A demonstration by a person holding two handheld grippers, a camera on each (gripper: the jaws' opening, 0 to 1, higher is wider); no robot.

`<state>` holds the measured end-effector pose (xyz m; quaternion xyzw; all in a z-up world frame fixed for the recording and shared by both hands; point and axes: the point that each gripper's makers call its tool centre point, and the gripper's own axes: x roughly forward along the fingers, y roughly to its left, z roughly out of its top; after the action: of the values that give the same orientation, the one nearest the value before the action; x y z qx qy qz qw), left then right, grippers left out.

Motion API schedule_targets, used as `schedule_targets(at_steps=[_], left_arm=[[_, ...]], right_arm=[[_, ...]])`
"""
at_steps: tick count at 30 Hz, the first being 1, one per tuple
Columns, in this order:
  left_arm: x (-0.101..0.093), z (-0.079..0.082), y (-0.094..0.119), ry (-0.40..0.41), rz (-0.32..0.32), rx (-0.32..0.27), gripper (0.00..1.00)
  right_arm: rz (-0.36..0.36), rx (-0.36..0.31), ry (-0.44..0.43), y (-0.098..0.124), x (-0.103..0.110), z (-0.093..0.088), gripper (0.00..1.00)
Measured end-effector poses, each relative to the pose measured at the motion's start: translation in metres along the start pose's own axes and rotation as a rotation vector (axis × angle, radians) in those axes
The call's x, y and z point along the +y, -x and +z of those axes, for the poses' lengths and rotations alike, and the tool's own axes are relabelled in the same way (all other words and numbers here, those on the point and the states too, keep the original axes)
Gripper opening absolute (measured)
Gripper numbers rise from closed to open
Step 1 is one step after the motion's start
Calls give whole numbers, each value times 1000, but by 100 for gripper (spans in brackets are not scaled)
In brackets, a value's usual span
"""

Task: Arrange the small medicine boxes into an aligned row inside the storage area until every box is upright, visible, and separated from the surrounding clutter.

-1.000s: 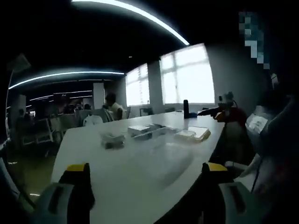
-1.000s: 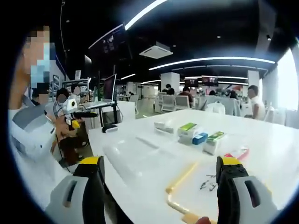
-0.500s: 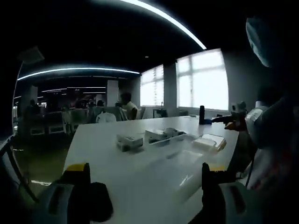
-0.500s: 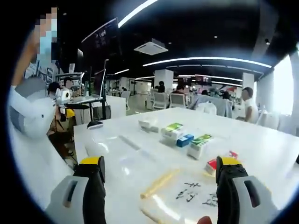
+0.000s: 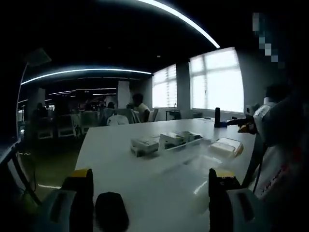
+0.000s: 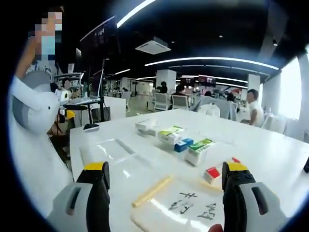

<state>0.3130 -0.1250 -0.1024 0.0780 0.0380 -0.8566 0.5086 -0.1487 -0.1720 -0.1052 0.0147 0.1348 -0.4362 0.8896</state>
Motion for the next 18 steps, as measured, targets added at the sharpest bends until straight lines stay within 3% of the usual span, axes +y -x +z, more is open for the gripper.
schedule_targets(at_steps=[10, 18], left_arm=[[8, -2, -16, 3, 15, 44, 99], [15, -3, -33, 20, 12, 47, 98]], right_arm=[[-1, 18, -14, -15, -19, -7, 95], [18, 48, -18, -31, -26, -3, 94]])
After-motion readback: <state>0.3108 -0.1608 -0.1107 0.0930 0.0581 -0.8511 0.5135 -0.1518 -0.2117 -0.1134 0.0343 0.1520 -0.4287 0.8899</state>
